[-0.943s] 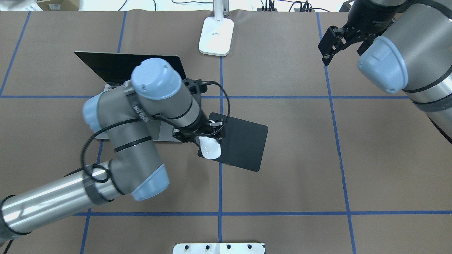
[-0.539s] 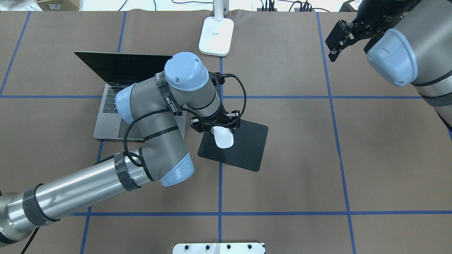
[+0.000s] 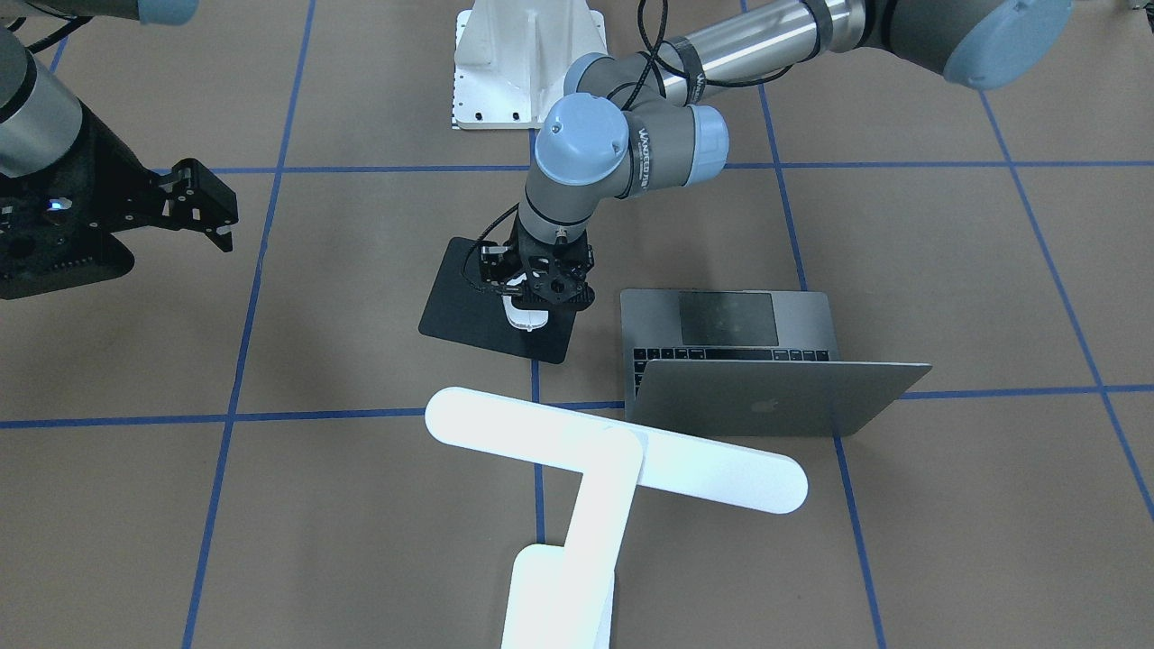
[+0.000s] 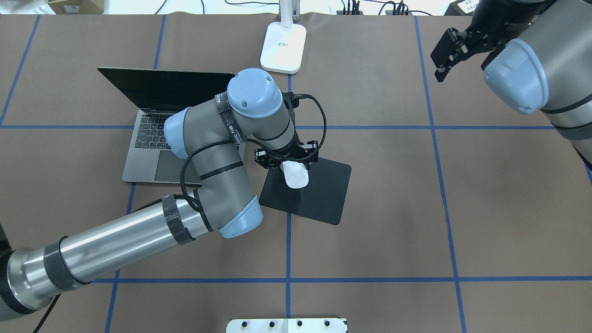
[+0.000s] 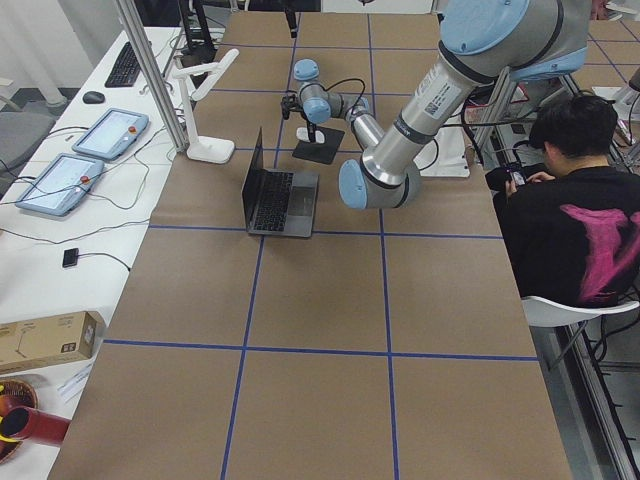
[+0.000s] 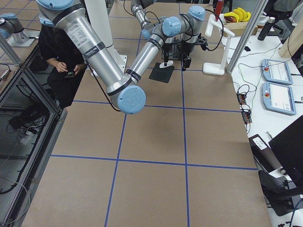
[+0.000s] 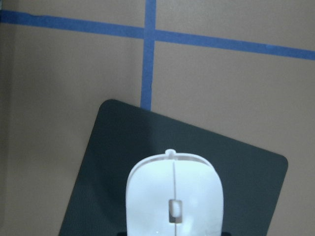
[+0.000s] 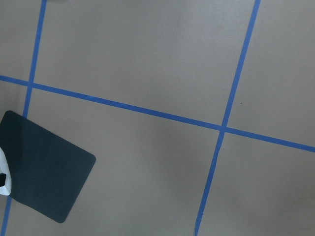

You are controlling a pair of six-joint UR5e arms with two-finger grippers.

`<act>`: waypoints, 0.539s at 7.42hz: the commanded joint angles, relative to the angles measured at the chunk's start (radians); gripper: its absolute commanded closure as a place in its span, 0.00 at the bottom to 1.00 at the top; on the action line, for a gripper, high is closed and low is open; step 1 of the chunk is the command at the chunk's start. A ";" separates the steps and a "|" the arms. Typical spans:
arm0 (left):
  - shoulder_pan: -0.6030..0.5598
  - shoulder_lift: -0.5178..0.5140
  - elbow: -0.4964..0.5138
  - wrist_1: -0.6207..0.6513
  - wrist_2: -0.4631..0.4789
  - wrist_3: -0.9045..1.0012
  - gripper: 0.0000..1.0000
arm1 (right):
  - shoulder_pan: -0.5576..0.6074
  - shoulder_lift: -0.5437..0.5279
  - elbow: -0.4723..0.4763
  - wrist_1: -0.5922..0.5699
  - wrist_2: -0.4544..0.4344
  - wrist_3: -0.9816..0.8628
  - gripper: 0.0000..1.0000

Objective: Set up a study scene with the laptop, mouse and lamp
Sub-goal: 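Carry the mouse with the left gripper and lower it onto the mousepad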

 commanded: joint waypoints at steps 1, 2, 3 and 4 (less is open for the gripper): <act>0.000 -0.003 0.012 0.002 0.001 0.004 0.31 | 0.001 -0.001 -0.008 0.000 -0.031 -0.001 0.00; 0.001 -0.007 0.010 0.002 -0.001 0.005 0.20 | 0.006 0.001 -0.008 0.000 -0.035 -0.009 0.00; 0.001 -0.009 0.007 0.005 -0.001 0.005 0.17 | 0.009 0.003 -0.006 0.000 -0.034 -0.009 0.00; 0.000 -0.007 -0.005 0.014 -0.007 0.005 0.17 | 0.018 0.003 -0.006 0.000 -0.031 -0.009 0.00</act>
